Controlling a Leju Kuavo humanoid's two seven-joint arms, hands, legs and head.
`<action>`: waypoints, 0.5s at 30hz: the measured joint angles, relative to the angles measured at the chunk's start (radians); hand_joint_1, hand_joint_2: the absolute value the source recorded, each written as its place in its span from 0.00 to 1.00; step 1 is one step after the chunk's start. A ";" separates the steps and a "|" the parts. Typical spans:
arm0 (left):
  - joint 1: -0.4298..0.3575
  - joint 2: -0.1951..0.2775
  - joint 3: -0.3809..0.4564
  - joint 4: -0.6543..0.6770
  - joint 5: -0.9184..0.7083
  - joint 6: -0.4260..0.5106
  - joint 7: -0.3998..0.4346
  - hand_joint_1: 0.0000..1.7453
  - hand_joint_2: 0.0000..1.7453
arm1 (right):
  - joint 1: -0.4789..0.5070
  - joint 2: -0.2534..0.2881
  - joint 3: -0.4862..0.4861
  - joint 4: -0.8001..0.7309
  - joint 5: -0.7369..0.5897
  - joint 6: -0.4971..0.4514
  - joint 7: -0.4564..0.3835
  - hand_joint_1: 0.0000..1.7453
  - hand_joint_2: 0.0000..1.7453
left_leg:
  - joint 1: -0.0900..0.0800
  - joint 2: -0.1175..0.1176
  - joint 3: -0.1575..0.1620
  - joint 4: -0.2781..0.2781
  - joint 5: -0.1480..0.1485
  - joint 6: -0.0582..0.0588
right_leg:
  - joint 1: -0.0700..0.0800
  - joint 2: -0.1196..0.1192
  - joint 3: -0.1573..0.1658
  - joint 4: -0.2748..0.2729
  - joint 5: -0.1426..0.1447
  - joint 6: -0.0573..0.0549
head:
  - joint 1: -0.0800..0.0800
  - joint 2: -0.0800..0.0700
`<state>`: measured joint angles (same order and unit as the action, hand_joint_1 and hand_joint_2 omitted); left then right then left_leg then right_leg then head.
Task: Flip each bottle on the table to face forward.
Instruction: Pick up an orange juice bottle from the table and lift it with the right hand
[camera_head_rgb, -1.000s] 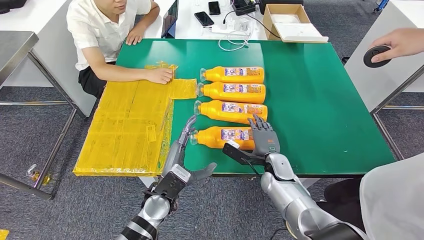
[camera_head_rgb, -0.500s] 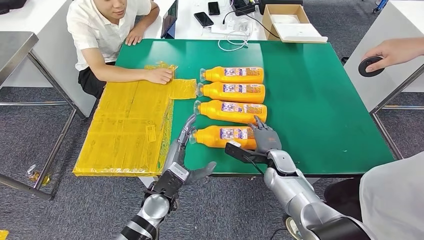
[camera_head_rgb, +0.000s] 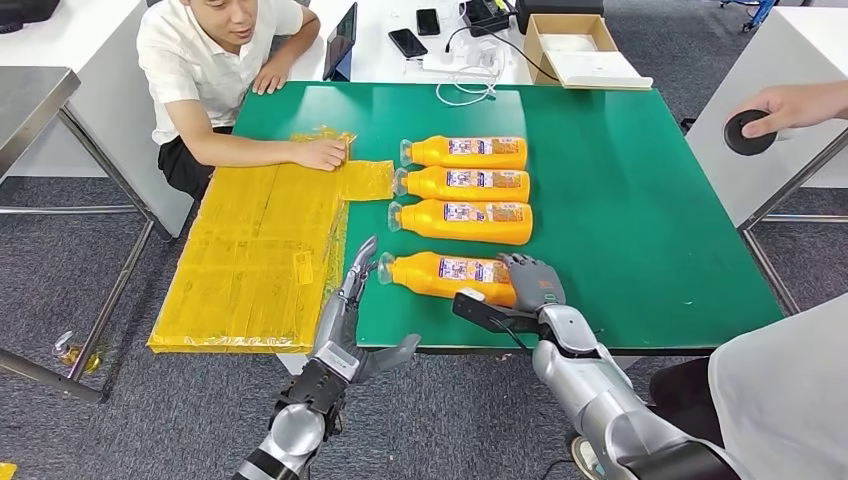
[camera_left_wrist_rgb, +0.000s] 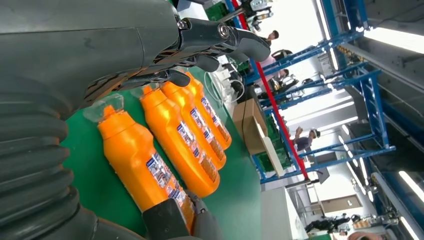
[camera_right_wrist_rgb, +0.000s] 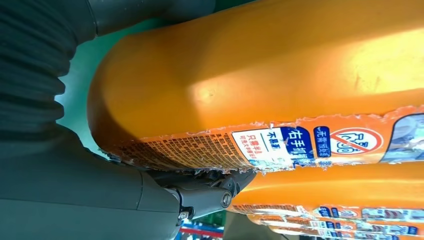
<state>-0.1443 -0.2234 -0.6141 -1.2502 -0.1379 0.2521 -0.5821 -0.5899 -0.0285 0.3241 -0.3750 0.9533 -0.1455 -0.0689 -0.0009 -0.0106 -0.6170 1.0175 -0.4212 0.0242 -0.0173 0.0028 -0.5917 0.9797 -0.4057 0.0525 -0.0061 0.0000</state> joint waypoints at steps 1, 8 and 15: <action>0.001 0.002 0.000 0.000 0.002 -0.003 0.002 0.00 1.00 | 0.003 -0.001 -0.005 0.000 -0.016 0.004 -0.022 1.00 1.00 | 0.000 0.000 0.001 0.000 0.000 0.000 | 0.000 0.000 0.001 0.000 0.000 0.000 | 0.000 0.000; 0.001 0.009 0.017 -0.001 0.049 -0.020 0.009 0.00 1.00 | 0.022 0.004 -0.091 0.000 -0.194 0.096 -0.242 1.00 1.00 | 0.000 0.004 0.006 0.000 -0.002 0.000 | 0.000 0.005 0.005 0.000 0.000 0.000 | 0.000 0.000; 0.023 0.009 0.051 -0.019 0.127 -0.054 0.017 0.00 1.00 | 0.069 0.024 -0.198 -0.027 -0.345 0.132 -0.405 1.00 1.00 | 0.000 0.004 0.006 0.000 -0.002 0.000 | 0.000 0.005 0.005 0.000 0.000 0.000 | 0.000 0.000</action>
<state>-0.1208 -0.2144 -0.5630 -1.2690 -0.0105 0.1982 -0.5649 -0.5213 -0.0048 0.1258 -0.4015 0.6088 -0.0133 -0.4743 -0.0007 -0.0069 -0.6114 1.0174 -0.4233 0.0246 -0.0171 0.0080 -0.5867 0.9796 -0.4053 0.0527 -0.0063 0.0000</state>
